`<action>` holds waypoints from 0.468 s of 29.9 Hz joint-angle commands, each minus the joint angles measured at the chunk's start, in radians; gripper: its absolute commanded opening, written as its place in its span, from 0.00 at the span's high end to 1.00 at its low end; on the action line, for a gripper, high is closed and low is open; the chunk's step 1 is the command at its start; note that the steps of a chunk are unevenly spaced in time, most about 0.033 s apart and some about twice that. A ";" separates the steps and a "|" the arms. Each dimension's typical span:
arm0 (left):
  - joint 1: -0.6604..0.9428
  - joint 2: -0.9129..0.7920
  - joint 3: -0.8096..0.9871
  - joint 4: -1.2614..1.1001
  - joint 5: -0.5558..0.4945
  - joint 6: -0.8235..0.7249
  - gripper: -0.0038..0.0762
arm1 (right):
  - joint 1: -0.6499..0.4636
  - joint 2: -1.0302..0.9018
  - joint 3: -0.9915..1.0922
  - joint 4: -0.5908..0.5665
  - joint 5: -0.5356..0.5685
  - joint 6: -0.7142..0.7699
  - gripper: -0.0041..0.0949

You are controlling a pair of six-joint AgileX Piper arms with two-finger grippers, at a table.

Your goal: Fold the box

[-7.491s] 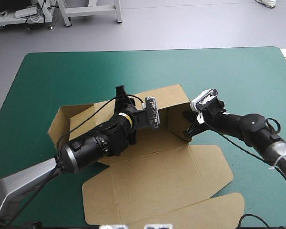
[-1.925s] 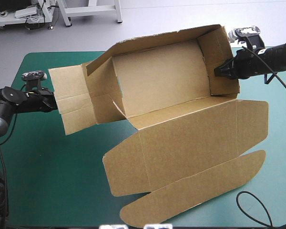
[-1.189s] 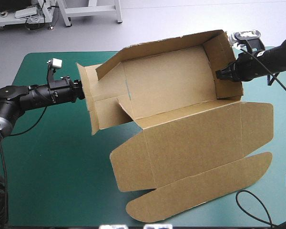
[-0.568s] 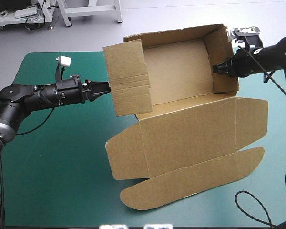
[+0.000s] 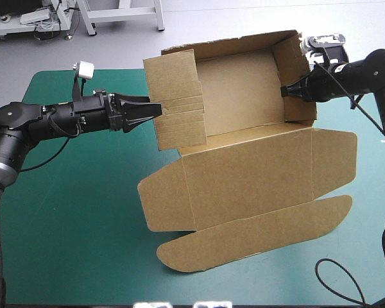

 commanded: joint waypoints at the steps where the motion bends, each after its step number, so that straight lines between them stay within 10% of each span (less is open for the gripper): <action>1: -0.004 -0.037 -0.030 -0.065 0.085 -0.005 0.11 | 0.003 -0.039 -0.028 0.049 -0.061 0.011 0.97; 14: -0.161 -0.037 -0.169 0.285 -0.172 -0.221 0.11 | 0.138 -0.037 -0.028 -0.114 -0.201 0.145 0.97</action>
